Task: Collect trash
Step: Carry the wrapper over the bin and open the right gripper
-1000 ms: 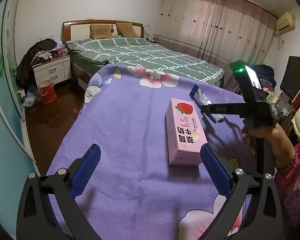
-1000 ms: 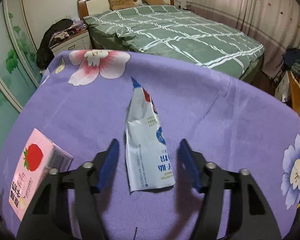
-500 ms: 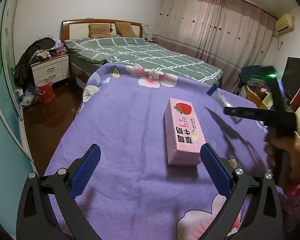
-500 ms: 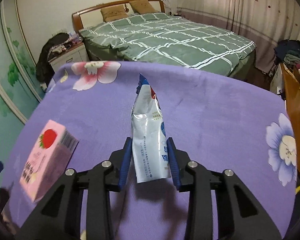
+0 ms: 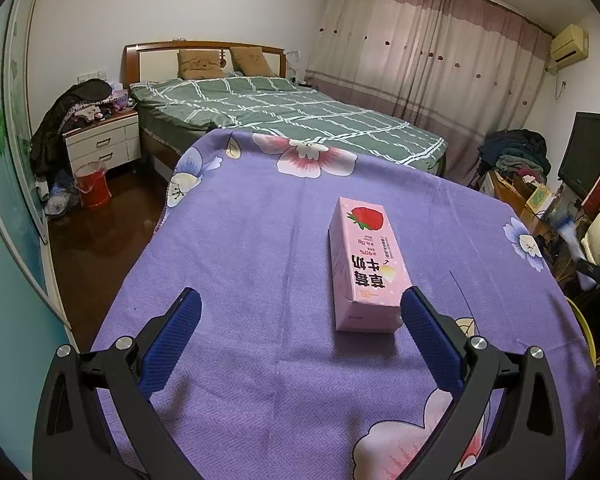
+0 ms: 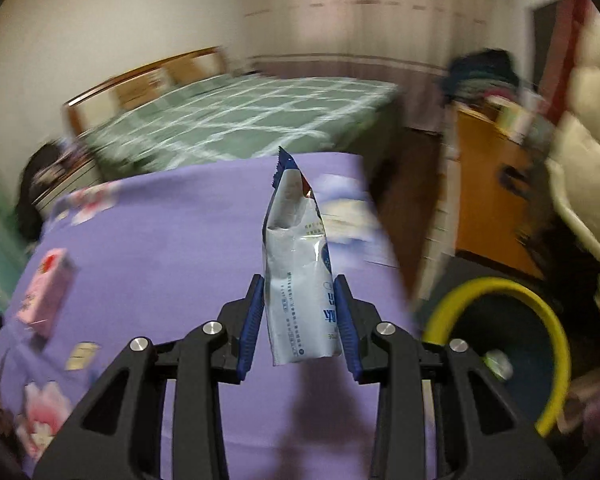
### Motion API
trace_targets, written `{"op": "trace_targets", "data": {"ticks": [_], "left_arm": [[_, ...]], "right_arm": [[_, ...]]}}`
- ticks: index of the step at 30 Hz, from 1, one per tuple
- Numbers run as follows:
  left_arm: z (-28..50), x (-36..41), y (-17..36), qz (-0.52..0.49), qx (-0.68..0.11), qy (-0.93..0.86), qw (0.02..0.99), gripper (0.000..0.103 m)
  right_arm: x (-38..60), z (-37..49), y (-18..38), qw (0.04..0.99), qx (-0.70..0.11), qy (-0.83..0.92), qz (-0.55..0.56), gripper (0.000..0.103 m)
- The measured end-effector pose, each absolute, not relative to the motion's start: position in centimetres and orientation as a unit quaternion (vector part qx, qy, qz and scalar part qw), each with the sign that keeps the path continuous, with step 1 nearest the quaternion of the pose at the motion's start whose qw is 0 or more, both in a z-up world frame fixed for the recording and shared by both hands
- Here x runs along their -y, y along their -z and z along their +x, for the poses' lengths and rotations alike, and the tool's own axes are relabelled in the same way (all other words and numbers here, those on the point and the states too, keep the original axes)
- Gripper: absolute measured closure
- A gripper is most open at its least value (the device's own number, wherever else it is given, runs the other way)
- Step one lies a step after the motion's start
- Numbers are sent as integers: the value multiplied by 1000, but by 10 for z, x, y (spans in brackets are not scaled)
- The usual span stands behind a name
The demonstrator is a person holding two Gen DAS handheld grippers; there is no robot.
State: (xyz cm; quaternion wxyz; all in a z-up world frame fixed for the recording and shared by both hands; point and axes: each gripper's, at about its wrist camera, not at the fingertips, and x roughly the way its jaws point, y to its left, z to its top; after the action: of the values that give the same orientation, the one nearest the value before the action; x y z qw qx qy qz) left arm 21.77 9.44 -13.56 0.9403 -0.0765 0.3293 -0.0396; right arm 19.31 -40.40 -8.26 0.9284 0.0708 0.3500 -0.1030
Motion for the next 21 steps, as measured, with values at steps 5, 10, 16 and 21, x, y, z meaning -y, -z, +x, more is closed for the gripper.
{"op": "trace_targets", "data": {"ticks": [5, 10, 16, 21], "left_arm": [[216, -92, 135, -72, -326, 39, 942, 5], [215, -92, 134, -71, -325, 38, 942, 5], [214, -89, 132, -66, -325, 36, 943, 5], [213, -88, 131, -61, -325, 36, 943, 5]], "right_arm": [[470, 164, 102, 907, -358, 196, 104, 68], [507, 155, 120, 886, -363, 263, 116, 54], [509, 158, 102, 892, -336, 270, 137, 43], [448, 192, 74, 927, -300, 197, 111, 34]]}}
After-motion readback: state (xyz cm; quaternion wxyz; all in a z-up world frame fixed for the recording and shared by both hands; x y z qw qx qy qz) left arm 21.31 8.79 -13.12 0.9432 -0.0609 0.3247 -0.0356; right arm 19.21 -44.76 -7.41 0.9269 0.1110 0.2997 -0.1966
